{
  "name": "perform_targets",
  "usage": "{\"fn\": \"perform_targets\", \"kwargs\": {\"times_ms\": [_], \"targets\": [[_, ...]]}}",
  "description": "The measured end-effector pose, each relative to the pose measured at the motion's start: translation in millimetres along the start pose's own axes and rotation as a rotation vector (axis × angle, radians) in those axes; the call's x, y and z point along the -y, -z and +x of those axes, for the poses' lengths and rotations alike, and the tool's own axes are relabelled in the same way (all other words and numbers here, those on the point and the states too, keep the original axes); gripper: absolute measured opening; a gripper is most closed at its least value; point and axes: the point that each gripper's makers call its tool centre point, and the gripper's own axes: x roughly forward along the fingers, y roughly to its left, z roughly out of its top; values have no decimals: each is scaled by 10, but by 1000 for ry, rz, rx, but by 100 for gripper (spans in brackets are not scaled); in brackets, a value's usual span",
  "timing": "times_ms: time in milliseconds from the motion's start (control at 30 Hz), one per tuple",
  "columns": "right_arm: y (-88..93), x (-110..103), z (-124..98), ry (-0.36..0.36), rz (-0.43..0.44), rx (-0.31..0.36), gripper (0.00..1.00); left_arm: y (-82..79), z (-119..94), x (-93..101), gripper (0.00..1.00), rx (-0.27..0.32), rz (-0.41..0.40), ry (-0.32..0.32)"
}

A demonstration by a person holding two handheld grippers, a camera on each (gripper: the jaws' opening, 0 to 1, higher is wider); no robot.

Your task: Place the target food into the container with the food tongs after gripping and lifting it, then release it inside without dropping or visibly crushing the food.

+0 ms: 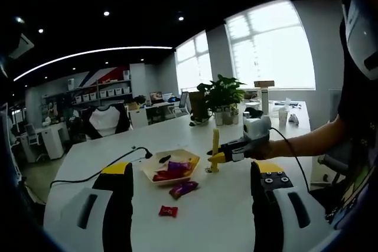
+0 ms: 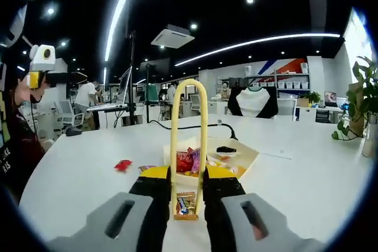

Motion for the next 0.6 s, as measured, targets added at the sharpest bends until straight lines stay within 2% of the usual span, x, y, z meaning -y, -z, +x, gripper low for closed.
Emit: {"fn": "perform_targets", "kwargs": {"times_ms": [167, 300, 367, 467, 500, 533, 600], "targets": [[-196, 13, 77, 11, -1, 36, 16, 4, -4, -3, 87, 5, -4, 2], [-240, 35, 98, 28, -10, 46, 16, 2, -5, 0, 87, 7, -5, 4], [-357, 49, 169, 32, -16, 66, 16, -1, -11, 5, 87, 11, -6, 6], [-490, 172, 369, 48, 2, 77, 15, 24, -37, -27, 87, 12, -7, 8], [-481, 201, 403, 57, -7, 66, 15, 35, -39, -39, 87, 9, 0, 8], [-476, 249, 491, 45, 45, 75, 15, 49, -52, -71, 87, 3, 5, 6], [-468, 399, 574, 79, 25, 69, 15, 49, -68, -91, 87, 5, 6, 5]]}}
